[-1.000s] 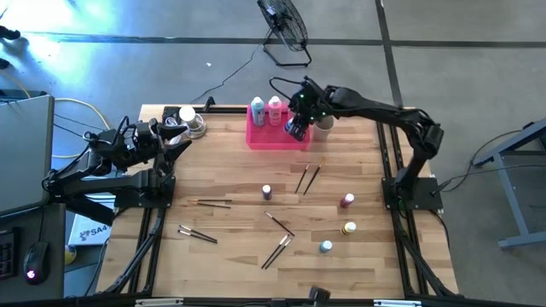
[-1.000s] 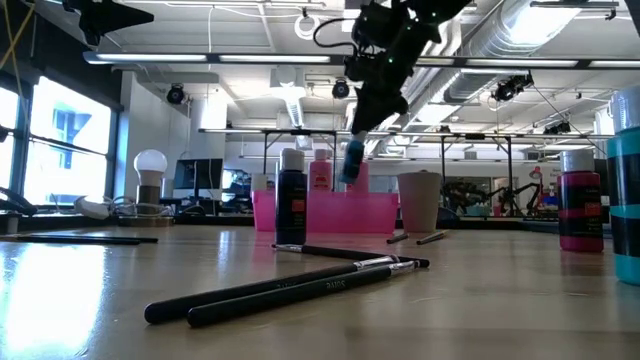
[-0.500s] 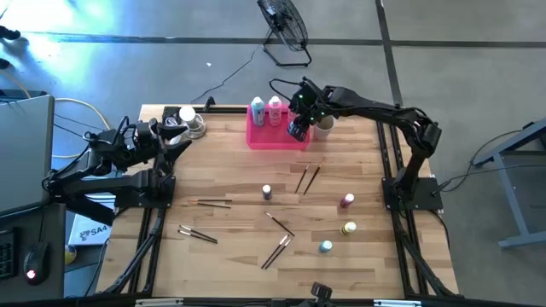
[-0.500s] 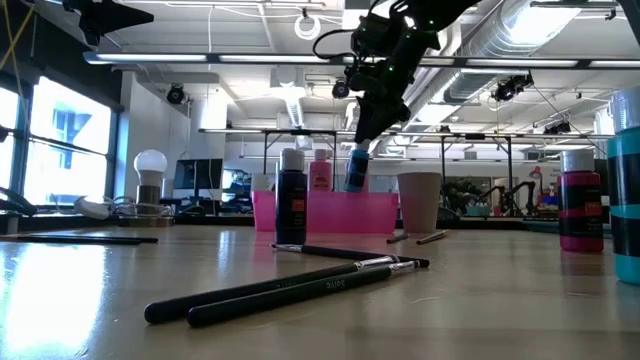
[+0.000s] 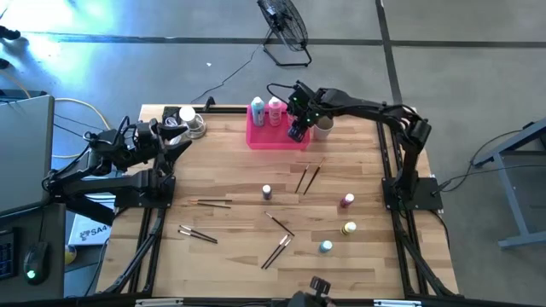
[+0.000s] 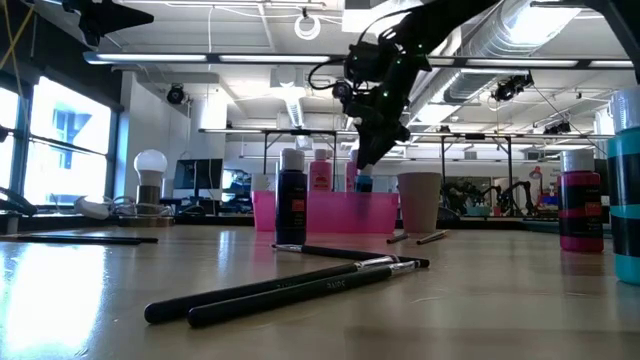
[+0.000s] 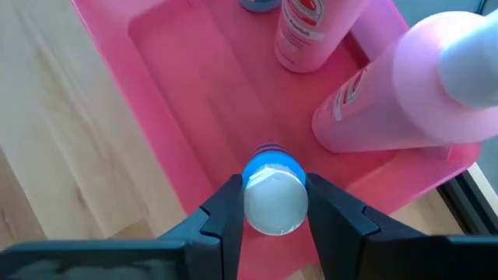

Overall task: Pick & Place Paint Supplies
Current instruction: Put the small blue paint bottle into the pink bin, then put the orange paintbrush into the white cup

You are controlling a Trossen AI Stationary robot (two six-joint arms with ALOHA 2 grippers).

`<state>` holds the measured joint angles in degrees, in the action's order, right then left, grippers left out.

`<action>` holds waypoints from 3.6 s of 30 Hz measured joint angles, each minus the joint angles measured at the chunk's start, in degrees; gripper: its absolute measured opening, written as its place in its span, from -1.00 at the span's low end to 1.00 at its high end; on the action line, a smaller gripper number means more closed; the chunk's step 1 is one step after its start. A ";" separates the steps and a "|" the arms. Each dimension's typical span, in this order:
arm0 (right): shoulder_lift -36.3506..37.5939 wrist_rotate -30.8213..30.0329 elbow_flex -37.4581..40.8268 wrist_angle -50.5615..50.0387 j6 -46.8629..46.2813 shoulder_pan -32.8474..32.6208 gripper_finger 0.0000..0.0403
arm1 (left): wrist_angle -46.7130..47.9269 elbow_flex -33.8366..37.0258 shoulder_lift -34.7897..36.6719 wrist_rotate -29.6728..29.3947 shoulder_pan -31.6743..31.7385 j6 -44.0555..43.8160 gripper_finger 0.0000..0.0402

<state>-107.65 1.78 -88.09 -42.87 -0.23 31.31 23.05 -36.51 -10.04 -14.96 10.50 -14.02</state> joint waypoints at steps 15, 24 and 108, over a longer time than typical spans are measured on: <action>-2.08 -0.33 0.02 -1.69 -1.01 0.70 -0.41 | 0.03 0.00 0.00 -0.14 0.00 0.00 0.35; -2.08 -0.16 0.02 -1.70 0.48 0.70 -0.31 | 0.14 0.00 0.00 -0.13 -0.02 0.00 0.35; 35.30 -7.43 -0.04 1.62 -23.29 -15.34 -0.45 | 0.57 0.00 0.00 -3.22 0.00 -4.28 0.35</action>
<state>-72.34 -5.65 -88.14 -41.25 -23.52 15.97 23.62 -36.51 -10.04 -18.18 10.50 -18.31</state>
